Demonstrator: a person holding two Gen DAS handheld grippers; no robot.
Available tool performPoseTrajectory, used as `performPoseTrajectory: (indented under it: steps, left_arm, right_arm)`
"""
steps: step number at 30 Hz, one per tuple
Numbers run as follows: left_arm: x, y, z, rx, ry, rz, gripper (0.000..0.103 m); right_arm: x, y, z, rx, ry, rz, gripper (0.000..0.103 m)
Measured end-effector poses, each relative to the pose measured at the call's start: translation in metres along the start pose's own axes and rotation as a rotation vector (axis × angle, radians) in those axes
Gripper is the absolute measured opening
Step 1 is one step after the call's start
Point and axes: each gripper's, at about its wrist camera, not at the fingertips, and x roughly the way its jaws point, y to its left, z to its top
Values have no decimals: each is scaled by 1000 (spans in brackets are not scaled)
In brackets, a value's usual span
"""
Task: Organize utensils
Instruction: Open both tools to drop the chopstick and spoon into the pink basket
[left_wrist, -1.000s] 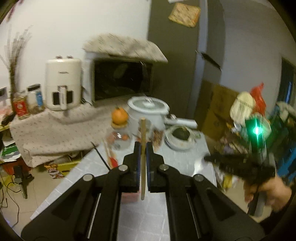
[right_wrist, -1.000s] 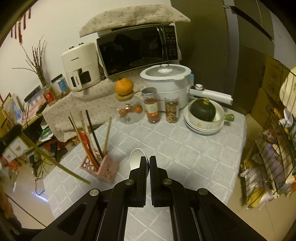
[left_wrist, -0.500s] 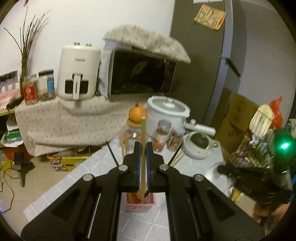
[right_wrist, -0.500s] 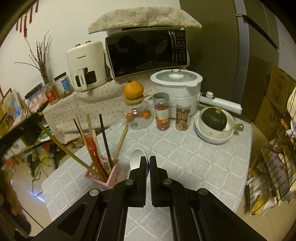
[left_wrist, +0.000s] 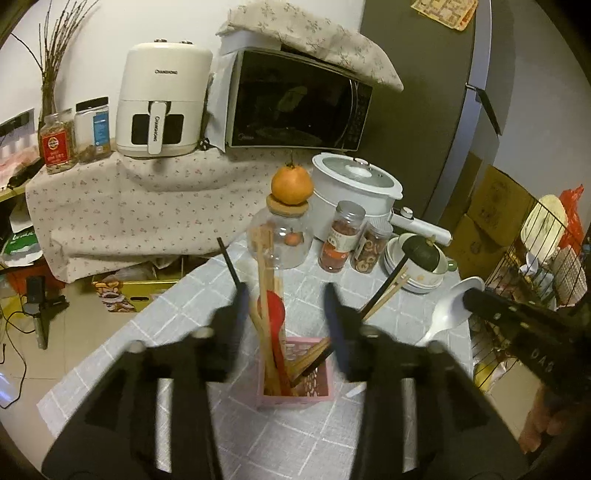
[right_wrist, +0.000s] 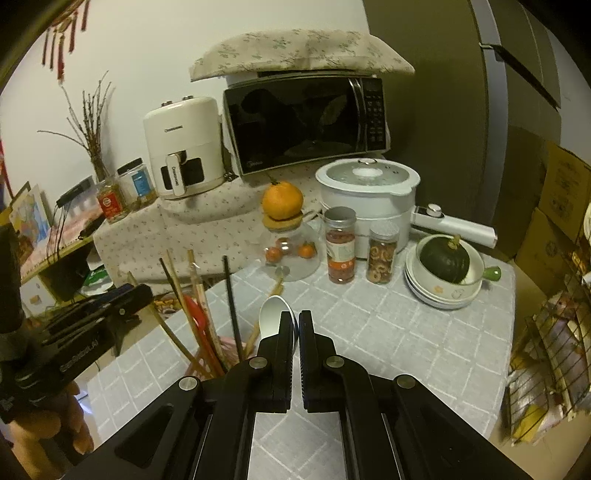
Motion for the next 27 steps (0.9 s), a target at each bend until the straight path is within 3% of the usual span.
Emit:
performPoseTrajectory:
  steps: [5, 8, 15, 18, 21, 23, 27]
  left_arm:
    - [-11, 11, 3, -40, 43, 7, 51]
    - [-19, 18, 3, -49, 59, 26, 60]
    - [-23, 35, -13, -66, 153, 82, 63]
    - [-19, 43, -21, -86, 176, 88, 70]
    - [-15, 48, -25, -101, 217, 81, 70]
    - [-17, 48, -26, -109, 230, 64, 70]
    - [-28, 43, -27, -111, 231, 52, 78]
  right_arm:
    - [5, 16, 1, -48, -31, -4, 3]
    - [11, 25, 2, -79, -48, -1, 3]
    - [34, 55, -10, -213, -39, -60, 3]
    - [39, 62, -14, -235, -25, -44, 5]
    - [37, 60, -12, -200, 3, 3, 19]
    - [29, 55, -10, -170, -2, 17, 36]
    - [4, 45, -5, -102, 3, 40, 46]
